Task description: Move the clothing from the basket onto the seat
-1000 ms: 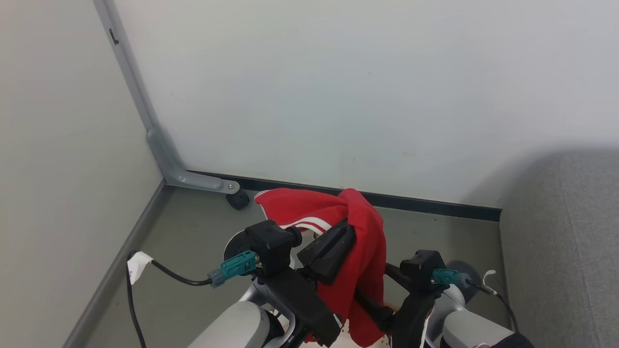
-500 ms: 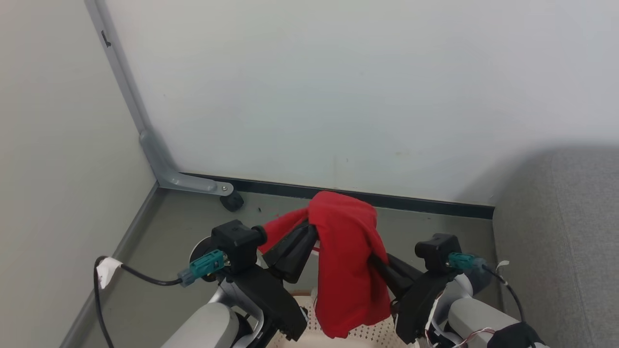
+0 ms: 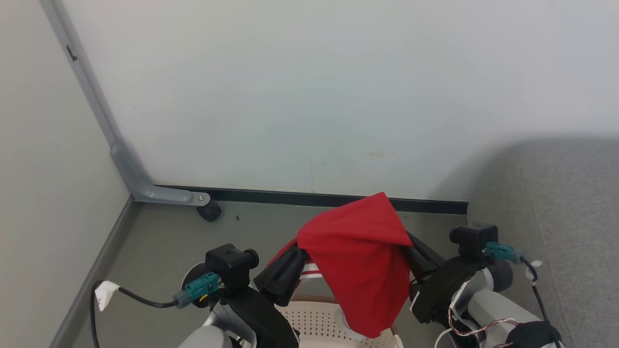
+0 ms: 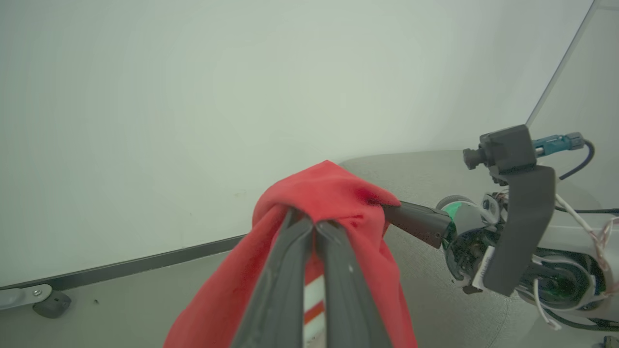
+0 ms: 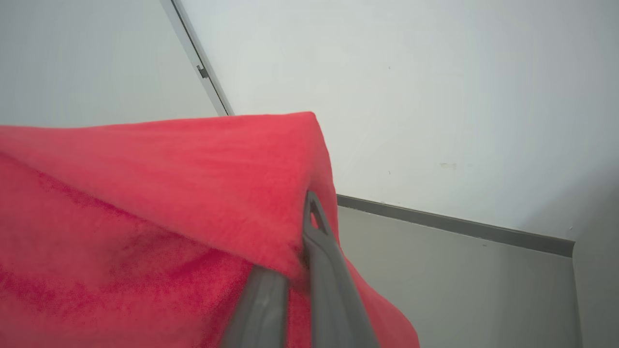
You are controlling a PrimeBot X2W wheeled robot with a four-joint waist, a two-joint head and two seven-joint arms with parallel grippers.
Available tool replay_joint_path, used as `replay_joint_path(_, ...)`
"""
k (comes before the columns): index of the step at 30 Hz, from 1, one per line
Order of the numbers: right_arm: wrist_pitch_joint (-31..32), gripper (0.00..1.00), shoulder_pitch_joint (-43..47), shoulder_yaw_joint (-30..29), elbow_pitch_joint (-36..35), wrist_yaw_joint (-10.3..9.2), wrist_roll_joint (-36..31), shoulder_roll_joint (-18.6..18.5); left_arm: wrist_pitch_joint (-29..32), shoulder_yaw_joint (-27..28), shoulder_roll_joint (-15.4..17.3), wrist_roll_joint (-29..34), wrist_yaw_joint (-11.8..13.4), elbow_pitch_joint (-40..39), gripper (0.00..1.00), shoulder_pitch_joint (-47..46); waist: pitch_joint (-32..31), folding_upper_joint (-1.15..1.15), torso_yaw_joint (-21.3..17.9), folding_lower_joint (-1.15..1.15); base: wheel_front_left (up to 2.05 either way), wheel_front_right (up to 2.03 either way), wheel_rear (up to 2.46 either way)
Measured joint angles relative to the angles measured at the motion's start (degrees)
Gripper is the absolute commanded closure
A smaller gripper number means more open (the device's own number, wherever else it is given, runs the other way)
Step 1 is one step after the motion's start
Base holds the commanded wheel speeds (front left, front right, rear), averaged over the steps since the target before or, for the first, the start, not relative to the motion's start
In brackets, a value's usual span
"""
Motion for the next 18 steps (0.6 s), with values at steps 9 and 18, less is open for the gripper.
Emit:
replay_joint_path(9, -0.01, 1.0, 0.42, -7.45, -2.5, 0.0, 2.22, -0.68, 0.21, -1.11, -0.49, 0.0, 0.4, 0.22, 0.0, 0.5, -0.26, 0.0, -2.4, 0.0, 0.0, 0.0, 0.0)
replay_joint_path(18, -0.01, 1.0, 3.21, -12.21, -5.43, 0.0, 1.32, -2.4, 0.25, -1.44, 0.07, 0.0, 0.34, -0.41, 0.0, 0.9, -0.43, 0.0, -4.87, 0.0, 0.0, 0.0, 0.0)
